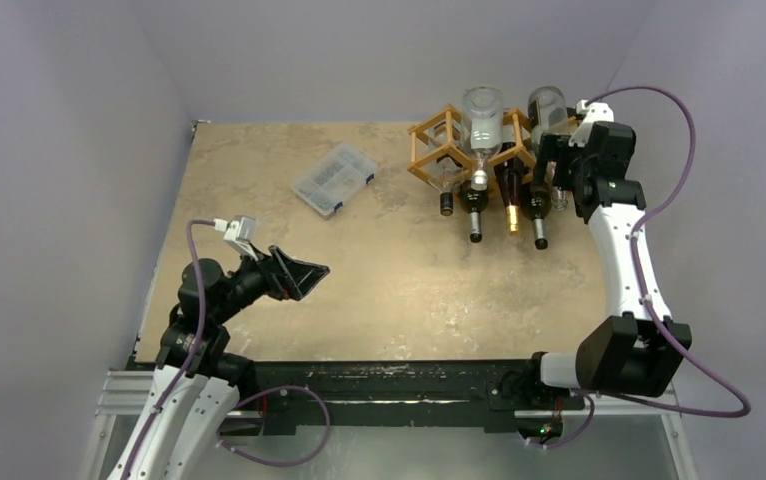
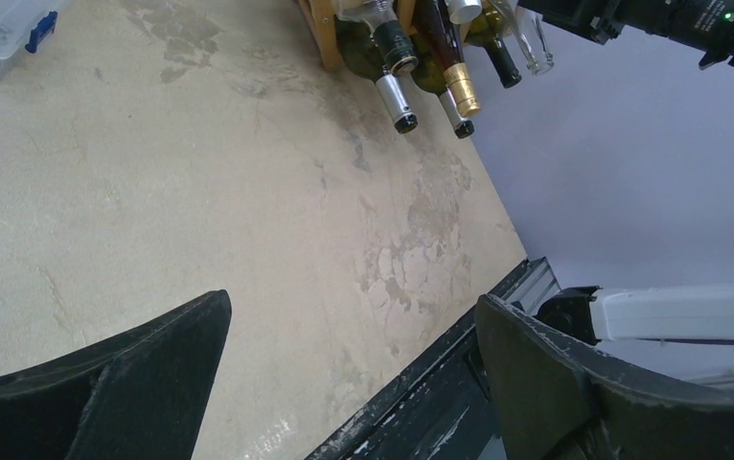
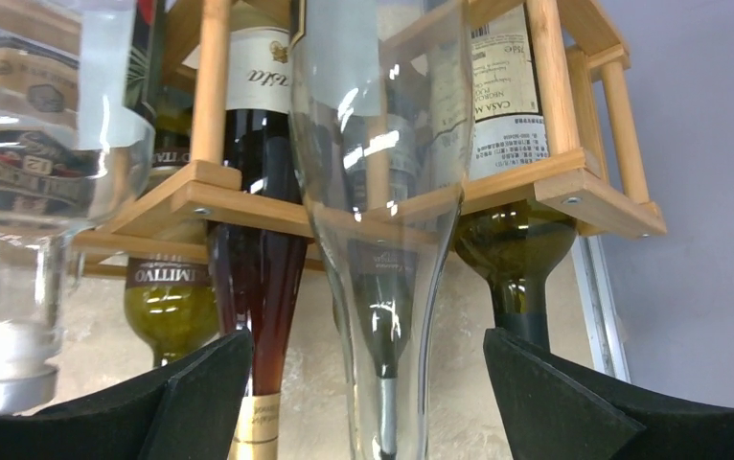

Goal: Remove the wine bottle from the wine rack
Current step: Pick up the wine bottle from the wine rack.

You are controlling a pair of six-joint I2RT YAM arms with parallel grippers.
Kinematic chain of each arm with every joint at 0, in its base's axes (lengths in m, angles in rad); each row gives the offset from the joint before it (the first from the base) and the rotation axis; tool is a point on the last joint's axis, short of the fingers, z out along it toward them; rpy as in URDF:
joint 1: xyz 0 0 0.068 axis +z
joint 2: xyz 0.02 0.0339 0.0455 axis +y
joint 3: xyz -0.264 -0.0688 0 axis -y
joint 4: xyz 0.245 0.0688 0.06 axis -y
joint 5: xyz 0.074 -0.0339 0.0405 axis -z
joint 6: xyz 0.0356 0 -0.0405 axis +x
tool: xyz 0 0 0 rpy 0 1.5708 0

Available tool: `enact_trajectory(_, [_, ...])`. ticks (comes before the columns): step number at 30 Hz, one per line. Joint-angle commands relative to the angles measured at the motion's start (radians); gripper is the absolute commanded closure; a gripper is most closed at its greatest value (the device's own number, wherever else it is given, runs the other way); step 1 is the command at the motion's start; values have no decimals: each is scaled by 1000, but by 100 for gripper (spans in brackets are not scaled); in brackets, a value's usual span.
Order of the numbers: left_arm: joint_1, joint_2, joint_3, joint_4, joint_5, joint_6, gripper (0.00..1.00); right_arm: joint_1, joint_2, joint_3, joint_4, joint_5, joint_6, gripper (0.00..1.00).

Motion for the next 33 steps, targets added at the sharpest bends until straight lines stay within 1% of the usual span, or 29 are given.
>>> enact_trajectory(1, [-5, -9, -5, 38, 16, 11, 0, -11, 47, 15, 43, 28, 9, 7])
enact_trajectory(5, [-5, -19, -9, 34, 13, 9, 0, -15, 89, 14, 54, 30, 11, 10])
enact_trajectory(10, [-5, -28, -15, 29, 11, 11, 0, -23, 129, 18, 58, 23, 11, 17])
enact_trajectory(16, [-5, -28, -15, 31, 8, 11, 0, -31, 149, 19, 62, 10, 11, 25])
enact_trajectory(19, [-5, -28, -16, 31, 8, 11, 0, -35, 153, 14, 66, 4, 24, 26])
enact_trajectory(23, [-5, -32, -18, 27, 8, 11, 0, -38, 156, 10, 66, -7, 41, 31])
enact_trajectory(29, [-5, -39, -18, 21, 7, 12, 0, -39, 155, 4, 68, -18, 46, 42])
enact_trajectory(33, [-5, -42, -18, 20, 7, 11, 0, -41, 148, 8, 65, -17, 49, 57])
